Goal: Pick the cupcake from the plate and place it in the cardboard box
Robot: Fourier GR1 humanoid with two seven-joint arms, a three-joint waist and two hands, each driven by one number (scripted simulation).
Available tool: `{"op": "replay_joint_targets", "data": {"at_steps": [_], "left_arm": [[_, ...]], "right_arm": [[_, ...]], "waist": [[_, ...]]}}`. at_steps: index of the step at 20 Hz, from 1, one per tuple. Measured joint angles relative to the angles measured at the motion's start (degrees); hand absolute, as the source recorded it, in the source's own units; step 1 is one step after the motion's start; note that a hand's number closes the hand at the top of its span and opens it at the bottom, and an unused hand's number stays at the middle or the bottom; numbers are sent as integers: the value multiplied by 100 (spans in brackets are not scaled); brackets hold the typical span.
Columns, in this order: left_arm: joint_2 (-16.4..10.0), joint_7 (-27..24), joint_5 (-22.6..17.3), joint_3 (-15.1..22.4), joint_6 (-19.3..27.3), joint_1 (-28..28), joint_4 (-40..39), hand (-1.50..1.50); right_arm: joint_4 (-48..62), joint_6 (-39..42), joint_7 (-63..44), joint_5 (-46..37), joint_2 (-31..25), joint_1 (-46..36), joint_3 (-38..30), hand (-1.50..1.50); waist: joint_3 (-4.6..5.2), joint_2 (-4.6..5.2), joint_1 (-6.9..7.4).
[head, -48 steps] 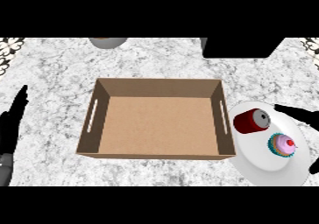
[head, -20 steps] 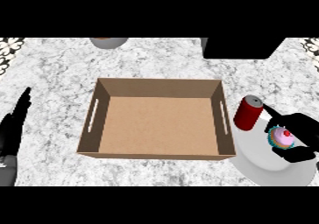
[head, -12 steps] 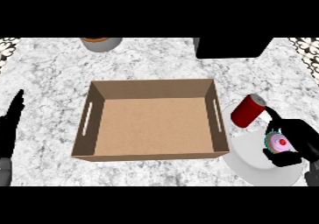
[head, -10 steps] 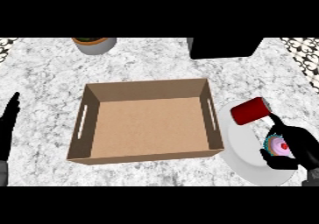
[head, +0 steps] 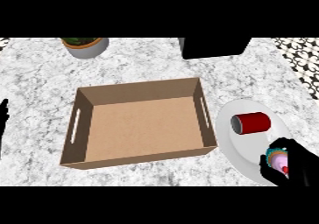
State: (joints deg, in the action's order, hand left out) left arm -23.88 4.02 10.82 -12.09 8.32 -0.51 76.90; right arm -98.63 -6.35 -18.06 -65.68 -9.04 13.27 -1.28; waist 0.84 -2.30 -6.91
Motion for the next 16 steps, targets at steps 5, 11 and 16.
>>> {"op": "replay_joint_targets", "data": {"at_steps": [5, 11, 16], "left_arm": [[20, -69, -29, 46, -76, 26, 64, 0], [38, -74, -26, 139, -159, -164, 103, 0], [102, -19, 41, 294, -207, -365, 141, 0]], "right_arm": [[-1597, -144, -676, -1096, 452, 433, 855, 150], [-2968, 433, -1839, -2457, 796, 601, 2637, 150], [-3243, 1005, -3401, -3043, 871, -258, 4054, 150]], "waist": [[-11, 37, 156], [-34, 131, 431], [-50, 196, 642]]}}
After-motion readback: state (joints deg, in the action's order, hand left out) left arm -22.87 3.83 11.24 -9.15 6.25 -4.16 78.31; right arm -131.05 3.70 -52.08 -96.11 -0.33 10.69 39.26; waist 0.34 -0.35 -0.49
